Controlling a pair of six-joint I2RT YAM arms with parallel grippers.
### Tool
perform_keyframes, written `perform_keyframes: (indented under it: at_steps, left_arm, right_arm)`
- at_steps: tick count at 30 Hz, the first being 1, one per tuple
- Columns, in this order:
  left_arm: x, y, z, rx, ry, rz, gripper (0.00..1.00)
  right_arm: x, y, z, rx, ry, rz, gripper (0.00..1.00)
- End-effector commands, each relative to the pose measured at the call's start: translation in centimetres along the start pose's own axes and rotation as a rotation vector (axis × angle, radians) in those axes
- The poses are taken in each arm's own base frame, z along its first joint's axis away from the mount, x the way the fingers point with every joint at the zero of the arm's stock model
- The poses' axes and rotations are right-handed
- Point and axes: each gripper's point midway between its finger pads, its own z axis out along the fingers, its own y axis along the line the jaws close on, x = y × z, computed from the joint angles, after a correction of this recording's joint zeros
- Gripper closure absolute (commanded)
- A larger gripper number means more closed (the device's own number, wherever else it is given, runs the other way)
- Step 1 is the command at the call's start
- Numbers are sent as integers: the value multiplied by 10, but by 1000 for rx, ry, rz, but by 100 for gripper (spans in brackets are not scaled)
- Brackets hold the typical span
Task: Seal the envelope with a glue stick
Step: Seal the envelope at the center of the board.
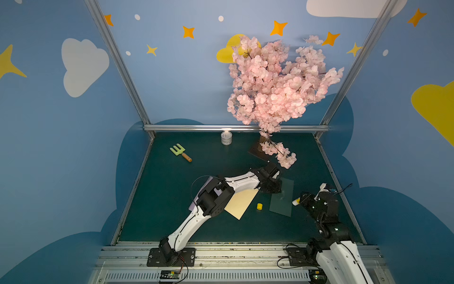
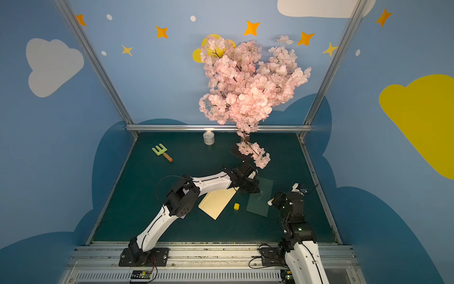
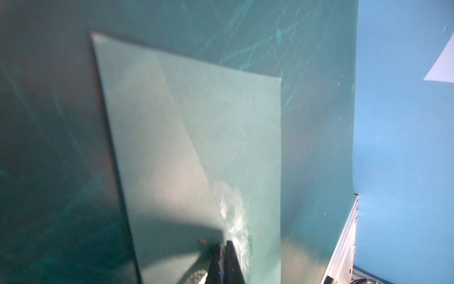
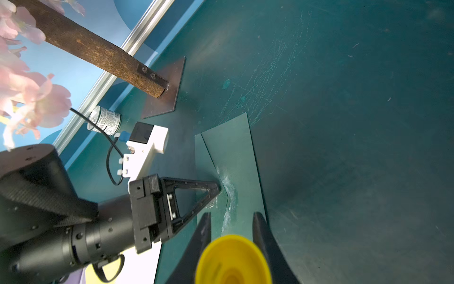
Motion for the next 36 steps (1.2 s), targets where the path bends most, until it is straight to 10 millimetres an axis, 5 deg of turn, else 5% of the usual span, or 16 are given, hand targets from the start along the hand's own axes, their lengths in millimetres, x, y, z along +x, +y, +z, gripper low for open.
perform_keyframes:
  at_steps: [1,15,28,36]
  left_arm:
    - [63,61,20,-183,168,-83,98]
    - [80,89,0,-242,168,-108,98]
    - [89,54,-18,-167,174,-64,98]
    - [60,20,-33,-111,101,-18,97]
  right_arm:
    - [3,-2,0,-3,9,8,100]
    - [0,2,-2,-15,6,13,100]
    - [3,1,-2,-17,13,22,100]
    - [1,6,-5,-38,10,23,100]
